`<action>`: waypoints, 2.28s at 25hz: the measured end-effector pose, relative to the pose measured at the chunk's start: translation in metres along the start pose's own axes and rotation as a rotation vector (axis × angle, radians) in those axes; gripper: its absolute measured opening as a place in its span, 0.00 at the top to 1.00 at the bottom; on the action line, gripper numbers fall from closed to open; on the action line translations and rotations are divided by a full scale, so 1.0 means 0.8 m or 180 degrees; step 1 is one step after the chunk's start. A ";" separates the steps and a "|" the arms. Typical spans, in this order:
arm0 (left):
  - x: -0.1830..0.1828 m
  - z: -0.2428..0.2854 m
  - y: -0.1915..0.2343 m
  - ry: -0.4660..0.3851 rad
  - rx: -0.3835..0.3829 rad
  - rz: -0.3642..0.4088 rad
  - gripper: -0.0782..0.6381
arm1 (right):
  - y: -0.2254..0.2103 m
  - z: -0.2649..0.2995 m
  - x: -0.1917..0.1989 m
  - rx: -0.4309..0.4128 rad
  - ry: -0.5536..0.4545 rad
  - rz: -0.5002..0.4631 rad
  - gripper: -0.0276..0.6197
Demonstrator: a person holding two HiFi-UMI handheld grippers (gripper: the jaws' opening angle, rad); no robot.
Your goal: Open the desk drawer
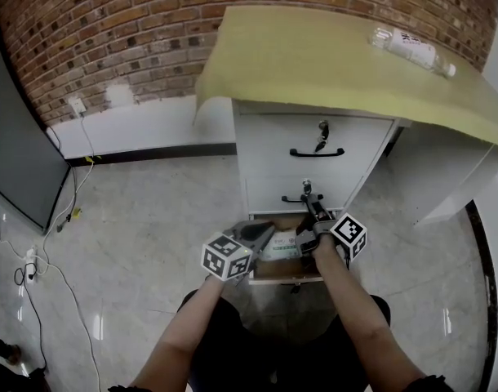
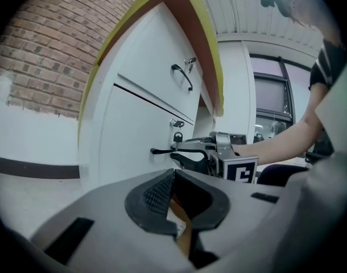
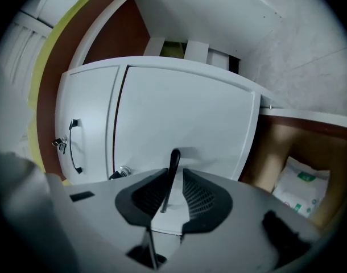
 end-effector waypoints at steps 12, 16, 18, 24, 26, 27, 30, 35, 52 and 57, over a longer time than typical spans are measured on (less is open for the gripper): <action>-0.005 -0.013 -0.009 -0.0033 -0.0070 0.0121 0.88 | 0.004 -0.005 0.009 -0.0037 -0.0231 0.0350 0.91; -0.006 -0.019 -0.013 0.0027 0.0017 0.0188 0.88 | 0.004 -0.010 0.011 -0.0076 -0.0246 0.0362 0.92; -0.010 -0.024 -0.010 -0.0068 -0.0010 0.0065 0.88 | 0.005 -0.013 0.012 -0.0077 -0.0240 0.0384 0.92; -0.022 -0.030 -0.021 -0.0133 -0.0122 0.0127 0.88 | 0.007 -0.028 0.015 -0.0096 -0.0155 0.0366 0.92; -0.022 -0.032 -0.028 -0.0103 -0.0074 0.0071 0.87 | 0.008 -0.035 0.018 -0.0088 -0.0124 0.0370 0.92; -0.023 -0.034 -0.032 -0.0093 -0.0056 0.0054 0.88 | 0.009 -0.039 0.019 -0.0094 -0.0105 0.0368 0.92; -0.029 -0.040 -0.044 -0.0066 -0.0027 0.0161 0.88 | 0.012 -0.049 0.021 -0.0112 -0.0065 0.0370 0.92; -0.036 -0.051 -0.060 -0.0043 0.0078 0.0152 0.88 | 0.015 -0.063 0.023 -0.0103 0.0024 0.0392 0.92; -0.044 -0.071 -0.075 -0.0051 0.0223 0.0040 0.88 | 0.027 -0.109 0.039 0.0002 0.0191 0.0382 0.92; -0.052 -0.073 -0.098 -0.0121 0.0473 0.0110 0.88 | 0.029 -0.126 0.044 -0.0044 0.0221 0.0346 0.92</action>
Point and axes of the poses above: the fingertips, and each gripper's own axes: z forward along the fingers, y to its left, x out of its underside, the point moved 10 cm from there along -z, backward along the fingers, and after that the axes turned 9 degrees about -x, right-handed, at the moved point
